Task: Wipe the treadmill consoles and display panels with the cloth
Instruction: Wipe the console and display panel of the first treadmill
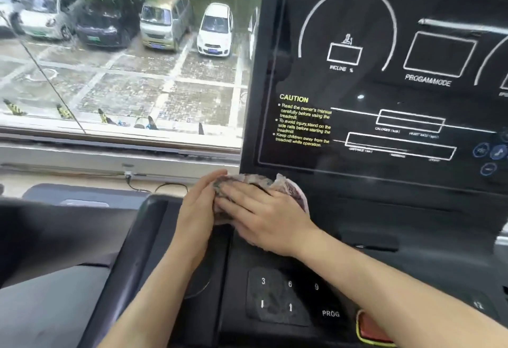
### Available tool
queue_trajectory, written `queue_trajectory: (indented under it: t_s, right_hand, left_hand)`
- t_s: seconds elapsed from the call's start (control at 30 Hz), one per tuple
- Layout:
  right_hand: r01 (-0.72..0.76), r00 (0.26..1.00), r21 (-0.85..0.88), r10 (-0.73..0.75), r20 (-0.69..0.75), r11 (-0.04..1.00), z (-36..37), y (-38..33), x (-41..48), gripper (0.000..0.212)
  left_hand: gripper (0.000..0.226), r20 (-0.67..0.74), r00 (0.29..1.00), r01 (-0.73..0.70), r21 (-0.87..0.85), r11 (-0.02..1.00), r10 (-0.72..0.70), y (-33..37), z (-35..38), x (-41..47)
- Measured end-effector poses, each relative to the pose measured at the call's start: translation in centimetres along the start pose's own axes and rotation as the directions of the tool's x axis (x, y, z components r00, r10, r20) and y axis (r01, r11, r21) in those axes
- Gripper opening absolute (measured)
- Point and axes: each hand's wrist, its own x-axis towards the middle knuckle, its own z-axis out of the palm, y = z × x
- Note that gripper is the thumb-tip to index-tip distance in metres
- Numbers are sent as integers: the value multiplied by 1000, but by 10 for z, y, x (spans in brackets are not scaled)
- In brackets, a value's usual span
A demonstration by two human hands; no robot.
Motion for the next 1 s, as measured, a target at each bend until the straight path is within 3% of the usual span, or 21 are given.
queue_trajectory:
  t_s: [0.13, 0.3, 0.43, 0.5, 0.57, 0.63, 0.7, 0.77, 0.83, 0.93, 1.0]
  right_hand:
    - [73, 994, -185, -57, 90, 980, -19, 32, 22, 45]
    - [-178, 978, -331, 129, -165, 927, -73, 81, 87, 45]
    - [-373, 915, -226, 316, -250, 900, -70, 64, 95, 46]
    - [-286, 958, -308, 274, -84, 907, -42, 38, 74, 50]
    - [-89, 980, -414, 154, 124, 906, -33, 30, 54, 49]
    - [113, 957, -500, 41, 288, 858, -42, 35, 58, 42]
    - [235, 932, -561, -20, 362, 794, -59, 51, 78, 39]
    - [143, 971, -555, -9, 237, 819, -76, 74, 109, 39]
    - [-84, 993, -391, 108, 39, 917, -99, 104, 143, 43]
    - [-293, 952, -286, 251, -174, 912, -136, 138, 180, 39]
    - [-428, 877, -215, 346, -334, 878, -151, 149, 189, 40]
  left_hand:
    - [36, 73, 992, -102, -32, 994, 104, 21, 3, 6]
    - [43, 120, 944, -314, 50, 948, 307, 83, 35, 32]
    - [33, 94, 933, -355, 76, 932, 348, 114, 48, 41]
    - [29, 54, 960, -280, 170, 945, 275, 95, 41, 36]
    - [32, 69, 966, -257, 277, 926, 248, 84, 46, 34]
    - [37, 56, 967, -253, 329, 910, 249, 80, 47, 32]
    - [42, 58, 957, -286, 344, 894, 284, 94, 54, 36]
    - [48, 60, 935, -350, 295, 889, 348, 116, 60, 40]
    - [50, 52, 905, -423, 232, 876, 423, 144, 69, 48]
    - [50, 52, 854, -516, 194, 834, 517, 188, 85, 65]
    - [49, 69, 814, -579, 179, 795, 577, 213, 95, 78]
